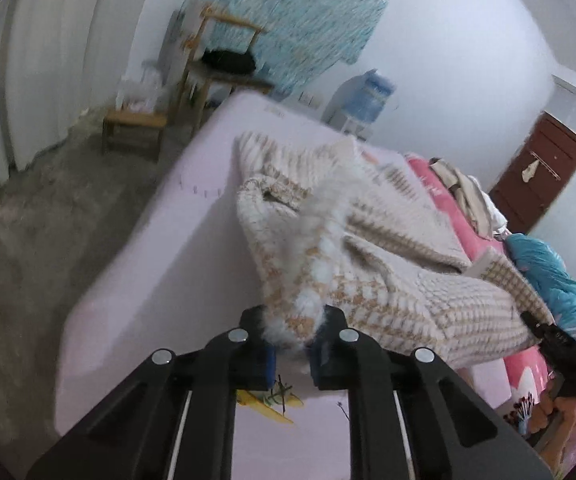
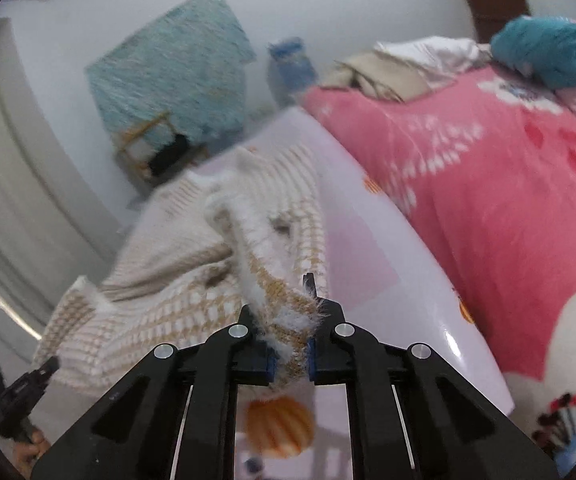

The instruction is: Fold large clothes

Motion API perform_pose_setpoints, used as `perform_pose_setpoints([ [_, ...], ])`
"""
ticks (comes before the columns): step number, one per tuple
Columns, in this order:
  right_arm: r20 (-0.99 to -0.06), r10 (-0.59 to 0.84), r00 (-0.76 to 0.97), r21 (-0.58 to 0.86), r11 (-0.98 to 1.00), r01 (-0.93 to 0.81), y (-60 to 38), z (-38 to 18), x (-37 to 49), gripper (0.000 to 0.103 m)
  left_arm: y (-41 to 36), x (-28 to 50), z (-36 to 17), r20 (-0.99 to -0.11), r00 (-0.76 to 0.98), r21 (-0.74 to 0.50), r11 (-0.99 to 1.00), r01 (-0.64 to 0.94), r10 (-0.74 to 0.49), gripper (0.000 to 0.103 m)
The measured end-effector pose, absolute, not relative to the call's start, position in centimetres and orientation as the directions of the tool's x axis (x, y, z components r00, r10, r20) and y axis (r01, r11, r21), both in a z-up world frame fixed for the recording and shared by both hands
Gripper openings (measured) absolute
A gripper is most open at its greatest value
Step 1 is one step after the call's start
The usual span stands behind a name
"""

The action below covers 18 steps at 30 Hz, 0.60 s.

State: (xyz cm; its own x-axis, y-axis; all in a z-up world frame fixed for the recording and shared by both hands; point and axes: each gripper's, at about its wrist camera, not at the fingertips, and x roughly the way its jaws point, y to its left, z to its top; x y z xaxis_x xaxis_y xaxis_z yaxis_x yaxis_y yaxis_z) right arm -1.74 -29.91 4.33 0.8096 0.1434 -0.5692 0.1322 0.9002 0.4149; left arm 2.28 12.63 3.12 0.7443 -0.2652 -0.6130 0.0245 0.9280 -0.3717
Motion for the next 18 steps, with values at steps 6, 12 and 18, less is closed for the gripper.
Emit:
perform_pose_setpoints([
  [6,-0.621,0.244,0.745,0.471,0.876,0.105,-30.5,2.5,-3.4,0.014,15.1,0.3,2.9,-0.66,0.688,-0.392,0.919,0.03,-0.304,0.016],
  [12,-0.748,0.269,0.607,0.497,0.833,0.244,-34.0,-2.2,-3.8,0.05,18.1,-0.1,-1.5,-0.779,0.556,-0.412,0.905,-0.108,-0.288,0.028],
  [18,-0.68,0.185,0.709,0.43,0.884,0.181,-33.7,2.6,-5.8,0.06,19.4,-1.1,2.7,-0.68,0.695,-0.39,0.917,-0.076,-0.232,0.034],
])
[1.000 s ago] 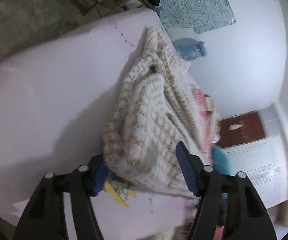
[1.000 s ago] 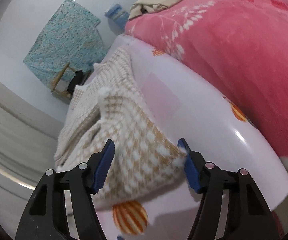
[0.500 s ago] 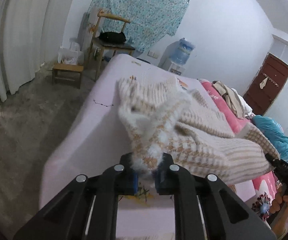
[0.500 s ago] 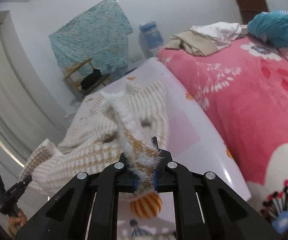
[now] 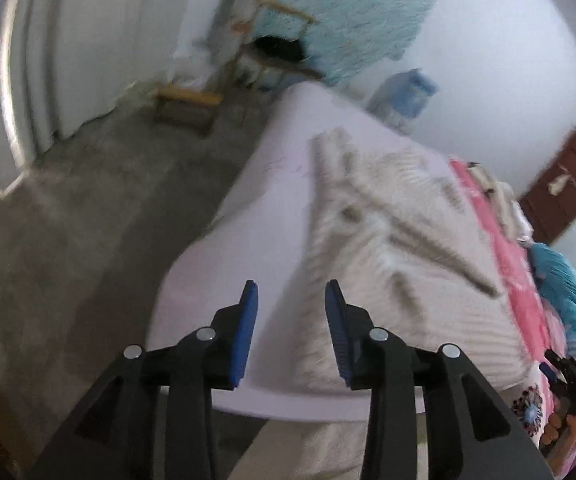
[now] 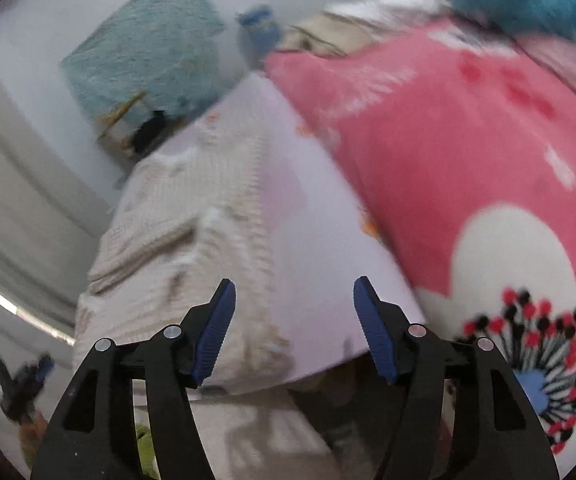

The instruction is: Fold large clothes

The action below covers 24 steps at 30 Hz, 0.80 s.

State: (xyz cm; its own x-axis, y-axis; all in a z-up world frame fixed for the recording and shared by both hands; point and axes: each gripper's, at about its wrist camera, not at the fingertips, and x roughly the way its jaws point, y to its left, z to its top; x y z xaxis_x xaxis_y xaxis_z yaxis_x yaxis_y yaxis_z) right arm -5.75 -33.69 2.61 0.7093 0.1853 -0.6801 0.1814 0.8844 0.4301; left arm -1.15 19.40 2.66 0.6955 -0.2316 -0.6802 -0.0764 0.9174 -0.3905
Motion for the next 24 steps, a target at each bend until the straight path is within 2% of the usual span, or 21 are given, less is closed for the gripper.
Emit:
perform_pose_setpoints([
  [3,-0.657,0.299,0.692,0.403,0.915,-0.013,-28.9,3.4,-4.0,0.056,13.9,0.5,3.5,-0.648,0.666,-0.384,0.914,0.133,-0.37,0.034],
  [7,-0.695,0.377,0.613,0.313,0.925,-0.214,-21.9,2.4,-1.5,0.045,6.0,1.4,2.0,-0.69,0.557,-0.303,0.883,0.358,-0.462,0.034],
  [10,-0.785,0.372,0.495,0.288,0.927,-0.239,-19.5,-0.6,-0.4,0.041,3.3,2.2,-2.4,-0.814,0.429,-0.247,0.902,0.355,-0.392,0.034],
  [12,-0.848,0.351,0.397,0.288,0.934,-0.211,-19.3,-3.7,-0.1,0.041,4.3,1.5,-3.5,-0.803,0.415,-0.299,0.891,0.341,-0.428,0.036],
  [17,-0.837,0.373,0.401,0.316,0.927,-0.203,-20.9,-2.3,-1.0,0.04,5.3,1.4,-2.0,-0.79,0.414,-0.325,0.882,0.341,-0.451,0.036],
  [22,-0.768,0.398,0.502,0.314,0.917,-0.246,-20.8,0.4,-0.2,0.042,5.0,2.5,0.1,-0.711,0.487,-0.319,0.85,0.419,-0.507,0.036],
  [24,-0.773,0.407,0.486,0.304,0.911,-0.279,-19.5,-0.2,0.5,0.042,4.0,3.5,-1.1,-0.735,0.448,-0.324,0.844,0.427,-0.509,0.036],
])
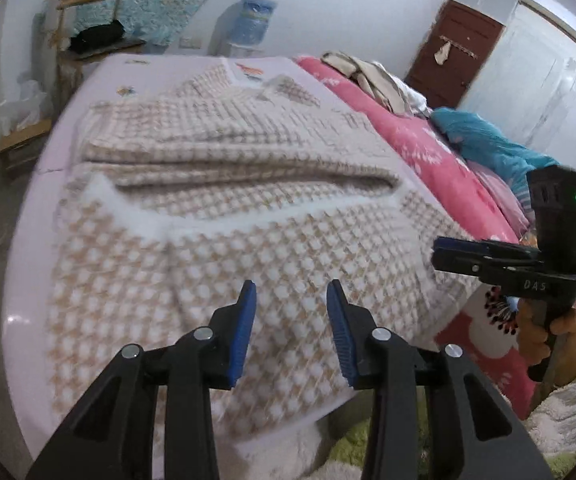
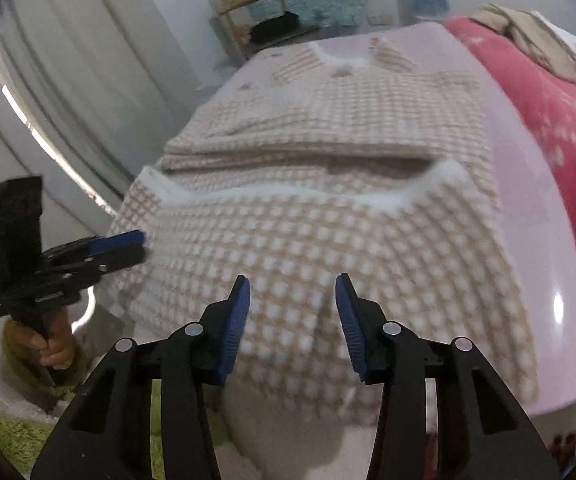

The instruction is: Fold large clothes

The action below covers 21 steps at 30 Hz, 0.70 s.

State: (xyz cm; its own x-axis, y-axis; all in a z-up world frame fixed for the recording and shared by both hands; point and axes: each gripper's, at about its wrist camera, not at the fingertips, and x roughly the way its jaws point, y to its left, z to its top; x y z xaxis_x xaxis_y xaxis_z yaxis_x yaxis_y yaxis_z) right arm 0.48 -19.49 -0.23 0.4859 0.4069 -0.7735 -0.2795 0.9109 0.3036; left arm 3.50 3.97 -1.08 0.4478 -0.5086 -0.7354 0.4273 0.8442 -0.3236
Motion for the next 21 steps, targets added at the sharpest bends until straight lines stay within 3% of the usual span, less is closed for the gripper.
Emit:
perform_pose_setpoints([
  [2,-0.831,0.393,0.393,0.308,0.914,-0.263,-18.4,-2.9,1.2,0.042,3.4,4.8,-3.3,-0.805,0.375,-0.306,0.863,0.402,-0.46,0.036],
  [7,-0.829,0.41,0.381,0.343,0.91,-0.235,-19.3,-2.2,0.4,0.042,4.1,4.8,-2.5,-0.78,0.385,-0.333,0.848,0.412,-0.493,0.036],
  [11,-0.805,0.381,0.455,0.287,0.921,-0.264,-18.9,-0.1,1.1,0.041,3.0,5.6,-1.1,-0.71,0.426,-0.344,0.804,0.484,-0.56,0.036],
  [14,-0.814,0.361,0.454,0.285,0.931,-0.229,-18.6,-1.5,2.2,0.048,1.8,6.9,-3.3,-0.747,0.406,-0.334,0.825,0.455,-0.526,0.037],
  [17,-0.807,0.398,0.437,0.345,0.917,-0.198,-19.7,-1.5,2.7,0.048,2.1,7.1,-2.6,-0.736,0.403,-0.354,0.817,0.456,-0.544,0.037],
  [21,-0.793,0.315,0.522,0.264,0.949,-0.171,-21.9,1.2,2.2,0.047,4.9,6.7,-0.8,-0.731,0.491,-0.275,0.863,0.424,-0.474,0.037],
])
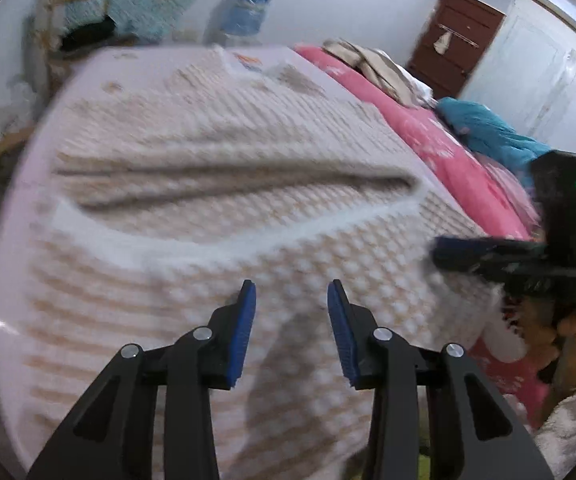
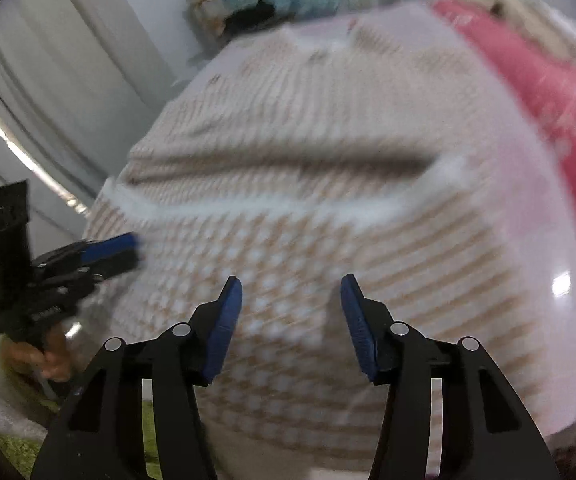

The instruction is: Fold large clothes

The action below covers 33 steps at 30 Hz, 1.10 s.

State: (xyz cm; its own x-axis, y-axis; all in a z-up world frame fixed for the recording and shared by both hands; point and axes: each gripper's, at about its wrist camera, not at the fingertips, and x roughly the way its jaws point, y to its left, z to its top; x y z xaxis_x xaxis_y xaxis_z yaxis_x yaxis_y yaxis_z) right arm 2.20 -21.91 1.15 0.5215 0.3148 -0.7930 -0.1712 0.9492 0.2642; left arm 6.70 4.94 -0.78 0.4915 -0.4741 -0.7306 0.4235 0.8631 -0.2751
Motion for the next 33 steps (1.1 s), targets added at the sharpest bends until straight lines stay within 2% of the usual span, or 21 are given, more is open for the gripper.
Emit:
perform_pose_setpoints([
  [3,-0.777,0.166,0.607,0.162,0.985,-0.063,-25.1,2.6,2.7,0.048,8.0,7.5,0.0,-0.73,0.589,-0.181,0.928,0.325,-0.348,0.037],
  [6,-0.788,0.095,0.608,0.119,0.993,-0.001,-27.1,2.0,3.7,0.047,10.7,9.1,-0.5,-0.754,0.627,-0.093,0.977,0.194,-0.196,0.037],
  [9,-0.804,0.037,0.594,0.056,0.998,0.014,-27.5,0.9,4.4,0.043,12.1,10.2,-1.2,-0.77,0.626,-0.057,0.991,0.12,-0.12,0.039],
  [12,-0.823,0.042,0.566,0.05,0.999,-0.001,-26.8,-0.1,5.1,0.035,12.5,10.5,-1.9,-0.783,0.607,-0.082,0.989,0.121,-0.139,0.039],
  [15,-0.829,0.009,0.559,0.009,1.0,-0.003,-25.1,-1.0,5.6,0.022,12.7,10.4,-2.5,-0.783,0.607,-0.083,0.99,0.116,-0.137,0.039],
  [17,-0.826,0.0,0.564,-0.002,1.0,-0.003,-24.9,-0.9,5.3,0.009,13.0,10.0,-2.6,-0.775,0.618,-0.078,0.99,0.114,-0.132,0.036],
  [18,-0.823,0.002,0.569,0.002,1.0,-0.001,-25.0,-0.9,5.2,0.008,12.8,10.0,-2.7,-0.772,0.622,-0.073,0.991,0.116,-0.13,0.027],
  [21,-0.8,0.001,0.6,0.005,1.0,0.006,-24.9,0.0,4.6,0.006,12.1,9.7,-2.3,-0.763,0.634,-0.055,0.99,0.13,-0.125,0.011],
  [30,-0.689,-0.009,0.724,0.02,0.999,0.031,-25.8,4.3,6.5,0.005,11.7,12.5,1.7,-0.652,0.749,-0.028,0.99,0.137,-0.122,0.009],
  [33,-0.72,-0.01,0.693,0.024,0.999,0.04,-26.0,1.9,8.7,0.005,11.3,14.5,-0.6,-0.69,0.718,-0.004,0.992,0.125,-0.094,0.009],
])
